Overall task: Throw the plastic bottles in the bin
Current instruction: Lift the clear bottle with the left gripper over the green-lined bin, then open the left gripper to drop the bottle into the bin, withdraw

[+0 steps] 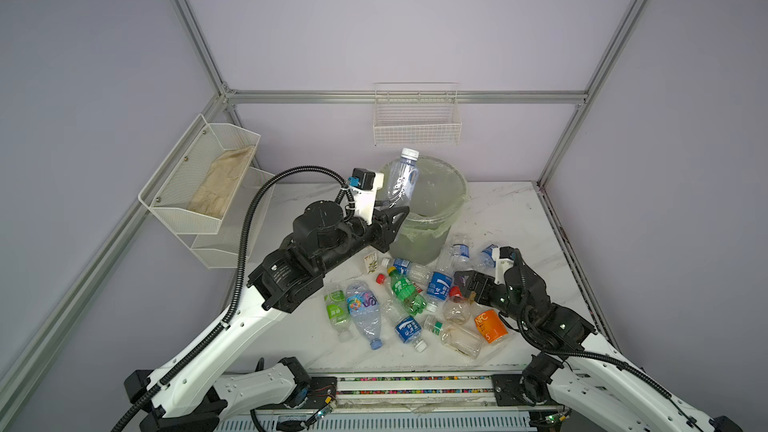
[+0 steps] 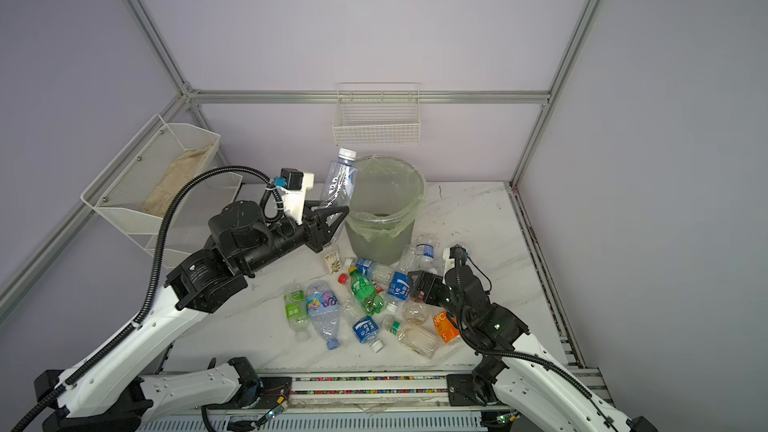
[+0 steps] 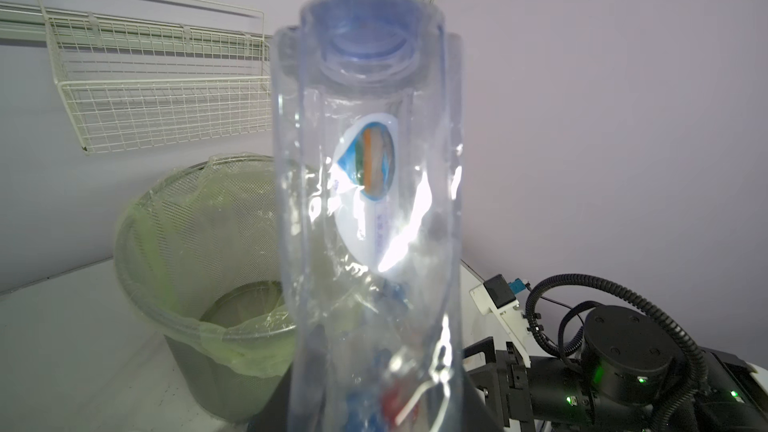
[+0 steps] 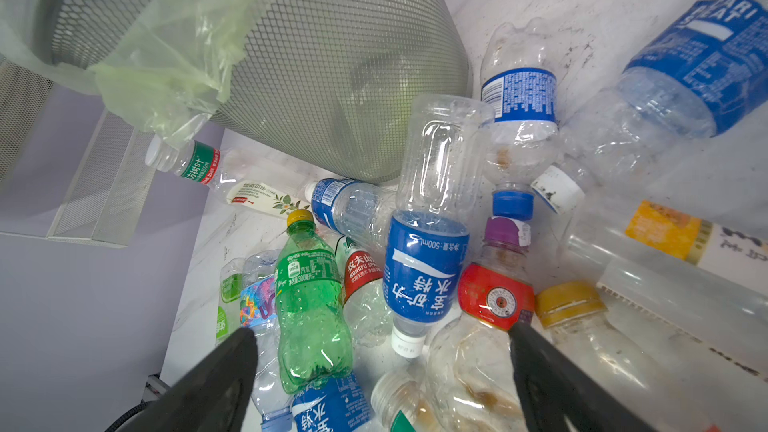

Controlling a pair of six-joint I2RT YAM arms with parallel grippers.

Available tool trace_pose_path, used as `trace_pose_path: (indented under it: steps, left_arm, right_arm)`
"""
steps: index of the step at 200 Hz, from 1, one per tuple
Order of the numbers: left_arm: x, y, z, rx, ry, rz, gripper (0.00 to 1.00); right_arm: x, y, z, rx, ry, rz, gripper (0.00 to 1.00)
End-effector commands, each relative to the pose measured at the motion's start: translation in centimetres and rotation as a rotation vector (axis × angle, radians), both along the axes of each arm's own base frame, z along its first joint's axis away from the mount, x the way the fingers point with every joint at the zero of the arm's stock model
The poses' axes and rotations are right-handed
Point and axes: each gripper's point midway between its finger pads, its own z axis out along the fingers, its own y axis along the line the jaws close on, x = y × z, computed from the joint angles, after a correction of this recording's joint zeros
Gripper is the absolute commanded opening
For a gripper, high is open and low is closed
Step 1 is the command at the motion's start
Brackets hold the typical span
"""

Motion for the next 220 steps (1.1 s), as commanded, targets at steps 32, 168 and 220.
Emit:
trace_pose_path:
  steps: [32,168,220]
  left_arm:
    - [2.0,-1.4,7.1,-0.070,-0.124,-0.004,0.21]
    - [8.0,-3.3,6.8,0.040,0.036,0.082,1.00]
    - [0.1,1.1,13.1,-0.093,-0.125,0.009,1.00]
  right_arm:
    - [-1.2,-1.0,-0.3,0.002,0.018,-0.017,0.96]
    - [-2.5,-2.5,0.8,0.001,-0.002,-0.032,0.97]
    - [-1.7,-1.0,0.7,0.010,0.007,0.003,0.97]
